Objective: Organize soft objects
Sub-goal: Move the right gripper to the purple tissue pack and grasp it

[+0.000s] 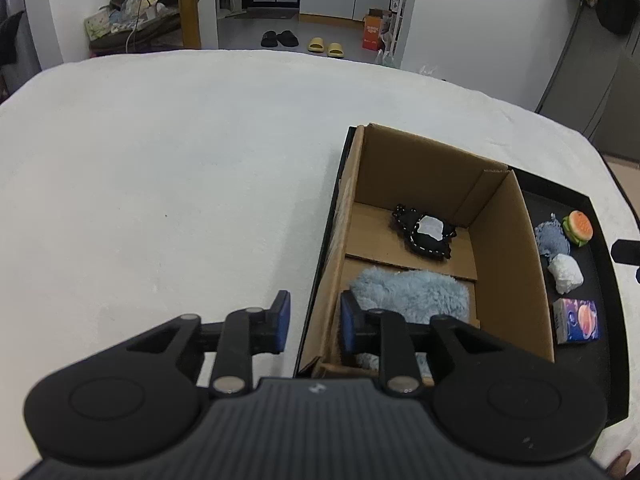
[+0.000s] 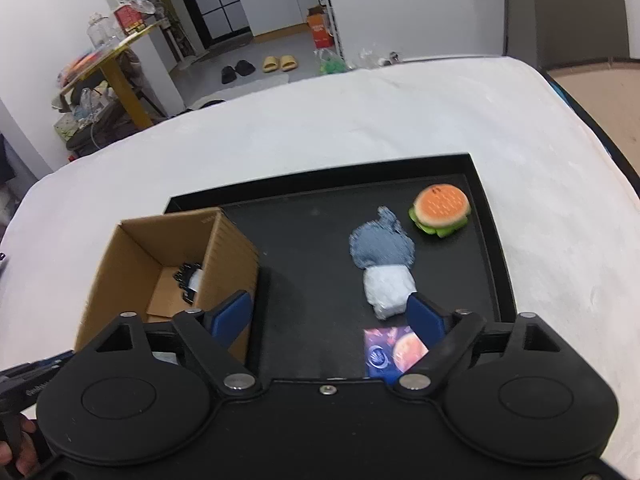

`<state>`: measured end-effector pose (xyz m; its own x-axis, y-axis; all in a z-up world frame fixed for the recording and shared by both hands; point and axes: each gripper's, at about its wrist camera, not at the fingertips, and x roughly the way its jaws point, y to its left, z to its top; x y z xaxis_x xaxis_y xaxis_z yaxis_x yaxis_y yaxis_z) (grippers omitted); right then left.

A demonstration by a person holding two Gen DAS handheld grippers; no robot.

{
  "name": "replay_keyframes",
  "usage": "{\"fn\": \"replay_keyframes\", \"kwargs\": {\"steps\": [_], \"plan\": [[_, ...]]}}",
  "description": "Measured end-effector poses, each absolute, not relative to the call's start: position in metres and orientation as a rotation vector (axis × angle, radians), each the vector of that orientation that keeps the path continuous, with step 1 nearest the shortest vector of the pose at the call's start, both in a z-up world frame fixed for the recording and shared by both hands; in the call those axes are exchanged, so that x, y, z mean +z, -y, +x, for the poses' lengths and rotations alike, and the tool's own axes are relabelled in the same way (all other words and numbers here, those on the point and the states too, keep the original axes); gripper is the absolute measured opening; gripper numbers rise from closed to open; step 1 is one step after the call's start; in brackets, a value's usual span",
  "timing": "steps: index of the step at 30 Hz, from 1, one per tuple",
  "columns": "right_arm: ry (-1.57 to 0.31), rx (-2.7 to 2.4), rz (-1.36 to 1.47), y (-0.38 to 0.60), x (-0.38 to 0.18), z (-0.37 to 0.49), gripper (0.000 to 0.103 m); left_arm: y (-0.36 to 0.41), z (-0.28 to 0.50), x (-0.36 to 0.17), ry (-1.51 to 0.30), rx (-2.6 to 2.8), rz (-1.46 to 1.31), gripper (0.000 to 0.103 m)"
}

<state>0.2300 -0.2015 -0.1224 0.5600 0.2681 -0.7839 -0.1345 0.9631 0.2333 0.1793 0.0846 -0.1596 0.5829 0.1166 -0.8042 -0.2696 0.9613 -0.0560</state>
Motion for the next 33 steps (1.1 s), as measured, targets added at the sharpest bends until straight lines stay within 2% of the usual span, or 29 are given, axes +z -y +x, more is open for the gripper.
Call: {"fn": "replay_keyframes", "kwargs": {"steps": [1, 3, 7, 9, 14, 18, 25, 33], "plan": [[-0.952, 0.235, 0.154, 0.204, -0.124, 0.229, 0.086, -0.084, 0.179, -0.159, -0.923, 0.227, -0.172, 0.033], [-0.961, 0.227, 0.153, 0.207, -0.129, 0.229, 0.091, -0.082, 0.179, -0.158, -0.920, 0.229, -0.160, 0.048], [-0.973, 0.216, 0.150, 0.212, -0.139, 0.227, 0.093, -0.077, 0.178, -0.156, -0.913, 0.249, -0.131, 0.062], [-0.982, 0.205, 0.144, 0.214, -0.144, 0.227, 0.097, -0.074, 0.179, -0.155, -0.913, 0.253, -0.109, 0.068], [-1.005, 0.182, 0.134, 0.220, -0.159, 0.227, 0.102, -0.064, 0.179, -0.154, -0.899, 0.256, -0.057, 0.070], [-1.028, 0.174, 0.112, 0.221, -0.171, 0.227, 0.103, -0.058, 0.182, -0.153, -0.899, 0.247, -0.029, 0.077], [-1.044, 0.154, 0.017, 0.216, -0.192, 0.228, 0.103, -0.048, 0.188, -0.156, -0.926, 0.263, 0.021, 0.077], [-1.115, 0.147, 0.040, 0.222, -0.216, 0.238, 0.103, -0.041, 0.192, -0.157, -0.940, 0.279, 0.059, 0.077]]}}
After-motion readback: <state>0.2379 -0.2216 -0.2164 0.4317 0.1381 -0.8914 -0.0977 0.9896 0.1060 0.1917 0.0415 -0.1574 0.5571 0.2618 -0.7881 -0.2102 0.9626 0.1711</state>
